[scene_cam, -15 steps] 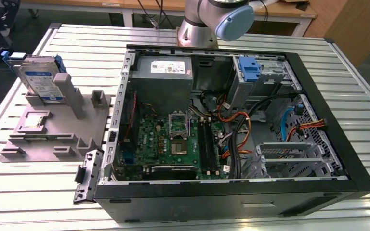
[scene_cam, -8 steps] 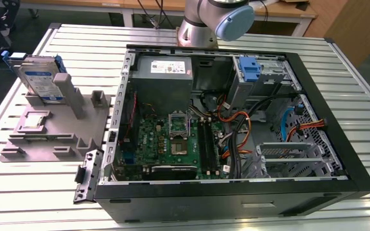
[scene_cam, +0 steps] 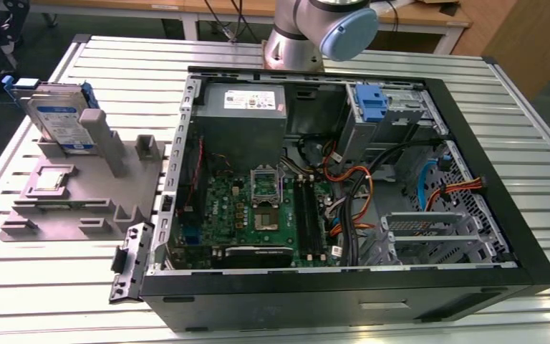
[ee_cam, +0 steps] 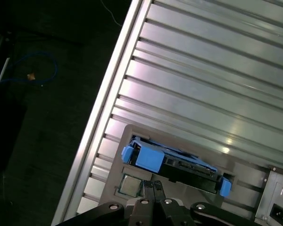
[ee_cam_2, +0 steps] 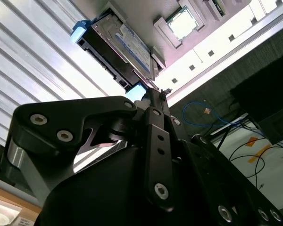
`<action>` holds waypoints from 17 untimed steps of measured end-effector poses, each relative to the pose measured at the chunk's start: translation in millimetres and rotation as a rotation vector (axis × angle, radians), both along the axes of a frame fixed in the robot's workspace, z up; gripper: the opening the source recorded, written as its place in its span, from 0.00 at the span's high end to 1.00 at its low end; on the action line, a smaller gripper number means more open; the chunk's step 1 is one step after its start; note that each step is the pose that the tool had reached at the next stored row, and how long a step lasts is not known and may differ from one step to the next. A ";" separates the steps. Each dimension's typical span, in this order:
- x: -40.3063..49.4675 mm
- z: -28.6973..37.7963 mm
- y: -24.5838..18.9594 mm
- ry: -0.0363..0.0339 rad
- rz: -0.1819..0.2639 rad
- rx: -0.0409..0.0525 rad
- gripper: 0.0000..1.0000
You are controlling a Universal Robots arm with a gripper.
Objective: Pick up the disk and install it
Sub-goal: 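Pick up the disk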
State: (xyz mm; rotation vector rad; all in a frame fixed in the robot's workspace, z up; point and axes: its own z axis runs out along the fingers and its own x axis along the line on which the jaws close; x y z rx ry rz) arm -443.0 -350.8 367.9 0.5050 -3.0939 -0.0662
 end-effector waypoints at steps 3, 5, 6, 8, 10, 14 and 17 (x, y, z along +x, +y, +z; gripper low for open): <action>0.0 0.0 0.0 0.0000 0.010 0.0000 0.90; 0.0 0.0 0.0 0.0000 0.017 0.0000 0.90; 0.0 0.0 0.0 0.0000 0.020 0.0000 0.90; 0.0 0.0 0.0 0.0000 0.028 0.0000 0.90; 0.0 0.0 0.0 -0.0001 0.037 0.0000 0.90; 0.0 0.0 0.0 0.0000 0.052 0.0000 0.90; 0.0 0.0 0.0 0.0000 0.063 0.0000 0.90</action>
